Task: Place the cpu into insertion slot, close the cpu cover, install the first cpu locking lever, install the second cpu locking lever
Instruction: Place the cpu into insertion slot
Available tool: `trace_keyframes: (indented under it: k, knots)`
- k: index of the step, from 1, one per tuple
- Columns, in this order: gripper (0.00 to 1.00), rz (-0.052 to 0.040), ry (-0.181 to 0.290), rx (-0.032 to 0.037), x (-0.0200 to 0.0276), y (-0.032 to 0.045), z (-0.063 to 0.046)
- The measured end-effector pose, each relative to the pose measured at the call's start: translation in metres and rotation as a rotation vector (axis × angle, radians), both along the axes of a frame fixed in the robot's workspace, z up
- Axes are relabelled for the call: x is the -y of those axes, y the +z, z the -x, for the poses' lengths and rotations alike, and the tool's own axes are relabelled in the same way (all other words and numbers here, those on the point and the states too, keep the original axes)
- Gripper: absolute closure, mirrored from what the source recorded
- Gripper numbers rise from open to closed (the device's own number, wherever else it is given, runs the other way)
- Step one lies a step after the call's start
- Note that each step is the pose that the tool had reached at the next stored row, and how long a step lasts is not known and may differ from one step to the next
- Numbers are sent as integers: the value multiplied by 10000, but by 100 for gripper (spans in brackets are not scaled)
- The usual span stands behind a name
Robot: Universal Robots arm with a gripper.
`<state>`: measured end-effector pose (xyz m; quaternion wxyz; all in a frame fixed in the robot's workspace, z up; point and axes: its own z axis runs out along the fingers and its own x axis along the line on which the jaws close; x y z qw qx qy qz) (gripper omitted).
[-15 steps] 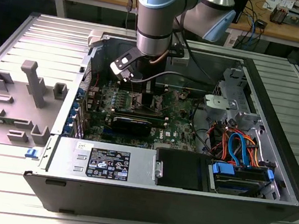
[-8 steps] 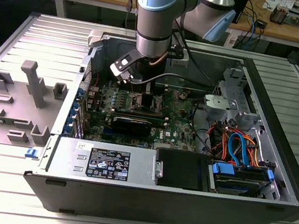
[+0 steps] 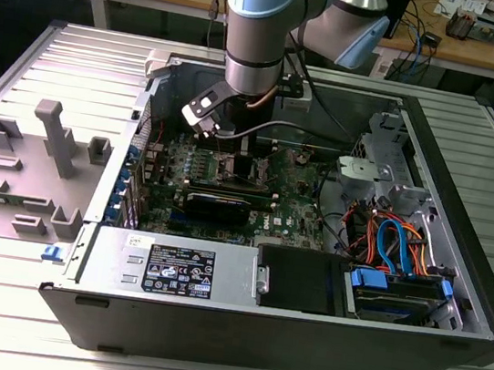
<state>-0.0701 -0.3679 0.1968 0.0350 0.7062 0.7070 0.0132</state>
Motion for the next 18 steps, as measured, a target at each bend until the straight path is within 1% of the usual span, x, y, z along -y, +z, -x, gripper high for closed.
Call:
trace_keyframes:
  k: [10, 14, 18]
  knots:
    - [46, -2, 0, 3, -1, 18, -1]
    - [46, 22, 1, -1, 1, 20, 0]
    - [46, 23, -22, 0, 1, 16, 0]
